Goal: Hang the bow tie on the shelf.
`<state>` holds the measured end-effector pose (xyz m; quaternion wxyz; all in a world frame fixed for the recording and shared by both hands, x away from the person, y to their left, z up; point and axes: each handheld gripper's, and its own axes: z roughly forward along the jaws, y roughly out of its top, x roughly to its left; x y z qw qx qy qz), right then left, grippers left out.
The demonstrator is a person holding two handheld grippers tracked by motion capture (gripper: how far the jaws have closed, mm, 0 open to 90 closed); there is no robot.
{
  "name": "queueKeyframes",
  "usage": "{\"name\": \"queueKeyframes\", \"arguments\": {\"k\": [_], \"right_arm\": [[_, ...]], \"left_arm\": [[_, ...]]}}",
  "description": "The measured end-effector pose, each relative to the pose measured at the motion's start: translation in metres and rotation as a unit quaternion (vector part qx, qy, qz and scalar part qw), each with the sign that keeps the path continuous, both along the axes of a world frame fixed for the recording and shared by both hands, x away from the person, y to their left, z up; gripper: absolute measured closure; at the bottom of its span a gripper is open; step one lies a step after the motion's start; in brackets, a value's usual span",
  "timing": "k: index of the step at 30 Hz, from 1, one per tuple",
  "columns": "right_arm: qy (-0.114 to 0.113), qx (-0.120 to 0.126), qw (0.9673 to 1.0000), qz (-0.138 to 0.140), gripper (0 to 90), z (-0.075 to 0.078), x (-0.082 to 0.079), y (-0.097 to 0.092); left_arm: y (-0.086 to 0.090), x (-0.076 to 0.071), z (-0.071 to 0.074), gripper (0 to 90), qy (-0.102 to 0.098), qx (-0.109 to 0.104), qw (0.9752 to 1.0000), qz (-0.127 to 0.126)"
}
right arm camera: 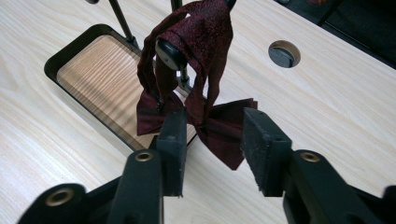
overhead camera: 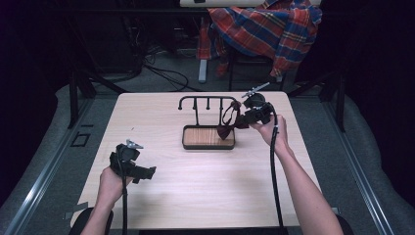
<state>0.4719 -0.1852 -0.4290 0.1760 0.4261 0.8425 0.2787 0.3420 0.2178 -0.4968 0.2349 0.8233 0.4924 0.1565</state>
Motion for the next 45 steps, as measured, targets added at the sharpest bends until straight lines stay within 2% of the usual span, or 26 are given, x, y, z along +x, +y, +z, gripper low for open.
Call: {"name": "queueKeyframes", "arguments": {"k": [10, 13, 16, 17, 19, 21, 22, 24, 34, 39, 40, 45], "right_arm": [[-0.010, 0.006, 0.9999, 0.005, 43.5, 0.011, -0.013, -0.008], [-0.009, -0.002, 0.9999, 0.012, 35.8, 0.015, -0.021, -0.011], [-0.009, -0.006, 0.9998, 0.016, 32.0, 0.016, -0.026, -0.013], [-0.006, -0.015, 0.9996, 0.022, 28.7, 0.017, -0.031, -0.015], [-0.006, -0.015, 0.9996, 0.022, 27.1, 0.017, -0.033, -0.016], [-0.008, -0.011, 0.9996, 0.025, 24.7, 0.016, -0.040, -0.019], [-0.005, -0.018, 0.9995, 0.026, 21.9, 0.016, -0.046, -0.021], [-0.003, -0.018, 0.9995, 0.027, 20.4, 0.015, -0.049, -0.022], [0.014, -0.045, 0.9975, 0.053, 14.9, 0.004, -0.087, -0.029], [0.016, -0.041, 0.9976, 0.053, 14.8, 0.000, -0.101, -0.036], [0.020, -0.039, 0.9977, 0.051, 14.6, -0.004, -0.108, -0.040], [0.030, -0.031, 0.9977, 0.052, 14.2, -0.016, -0.123, -0.048]], "left_arm": [[0.000, 0.000, 0.000, 0.6, 0.001, 0.001, 1.0000, -0.001], [0.000, 0.000, 0.000, 0.6, 0.001, 0.002, 1.0000, 0.000], [0.000, 0.000, 0.000, 0.6, 0.001, 0.001, 1.0000, -0.001], [0.000, 0.000, 0.000, 0.6, 0.000, 0.001, 1.0000, -0.001], [0.000, 0.000, 0.000, 0.6, 0.000, 0.001, 1.0000, -0.001], [0.000, 0.000, 0.000, 0.6, 0.001, 0.002, 1.0000, -0.001], [0.000, 0.000, 0.000, 0.6, 0.001, 0.002, 1.0000, -0.001], [0.000, 0.000, 0.000, 0.6, 0.001, 0.002, 1.0000, -0.001], [-0.001, 0.000, 0.000, 0.6, 0.000, 0.002, 1.0000, 0.000], [0.000, 0.000, 0.000, 0.6, 0.000, 0.002, 1.0000, 0.000], [0.000, 0.000, 0.000, 0.6, 0.000, 0.002, 1.0000, -0.001], [-0.001, 0.000, 0.000, 0.6, 0.000, 0.002, 1.0000, -0.001]]}}
